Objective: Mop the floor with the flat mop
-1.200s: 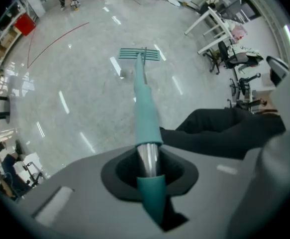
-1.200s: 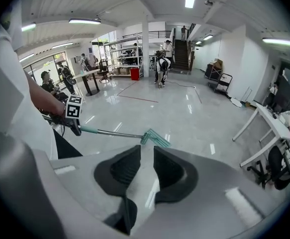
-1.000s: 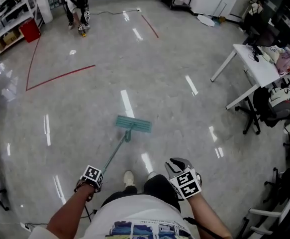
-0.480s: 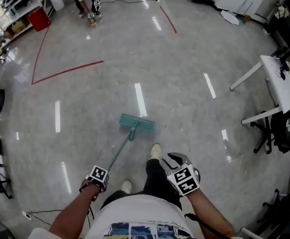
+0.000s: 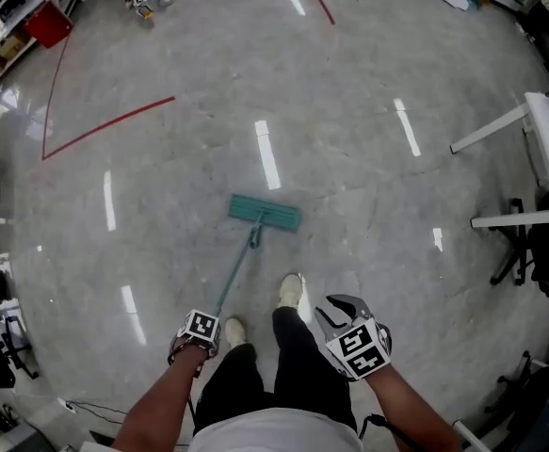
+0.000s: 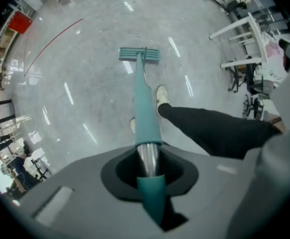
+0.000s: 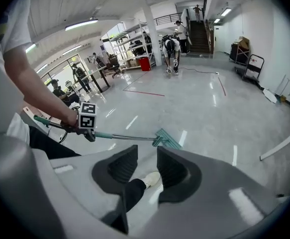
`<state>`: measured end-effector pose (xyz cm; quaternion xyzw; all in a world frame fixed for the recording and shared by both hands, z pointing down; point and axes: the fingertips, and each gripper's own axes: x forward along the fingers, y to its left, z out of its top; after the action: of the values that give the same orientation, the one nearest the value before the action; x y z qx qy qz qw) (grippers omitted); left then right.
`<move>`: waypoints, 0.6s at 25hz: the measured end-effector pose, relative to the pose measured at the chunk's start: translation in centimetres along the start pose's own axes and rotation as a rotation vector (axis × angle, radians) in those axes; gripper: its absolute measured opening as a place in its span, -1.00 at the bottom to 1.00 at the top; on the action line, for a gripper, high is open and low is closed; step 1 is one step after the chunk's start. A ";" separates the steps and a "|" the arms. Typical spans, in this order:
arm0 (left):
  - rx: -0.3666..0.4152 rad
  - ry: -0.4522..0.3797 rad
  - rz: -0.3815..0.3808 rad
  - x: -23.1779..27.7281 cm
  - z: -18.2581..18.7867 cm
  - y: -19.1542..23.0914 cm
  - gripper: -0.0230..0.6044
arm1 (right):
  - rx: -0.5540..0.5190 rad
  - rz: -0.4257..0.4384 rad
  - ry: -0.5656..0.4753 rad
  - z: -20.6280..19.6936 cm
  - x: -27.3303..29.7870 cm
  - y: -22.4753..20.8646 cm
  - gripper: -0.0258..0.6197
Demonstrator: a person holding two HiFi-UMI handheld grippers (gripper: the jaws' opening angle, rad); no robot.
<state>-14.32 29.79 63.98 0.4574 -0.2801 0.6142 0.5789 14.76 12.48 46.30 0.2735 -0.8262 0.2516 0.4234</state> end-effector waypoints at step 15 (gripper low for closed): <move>-0.044 -0.017 -0.076 1.0 4.4 -2.7 -0.74 | 0.096 0.065 0.079 -2.4 2.3 0.2 -0.54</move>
<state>-10.62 26.92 66.26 0.4598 -0.2809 0.5816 0.6095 14.87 13.62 49.47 0.2566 -0.8042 0.3152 0.4337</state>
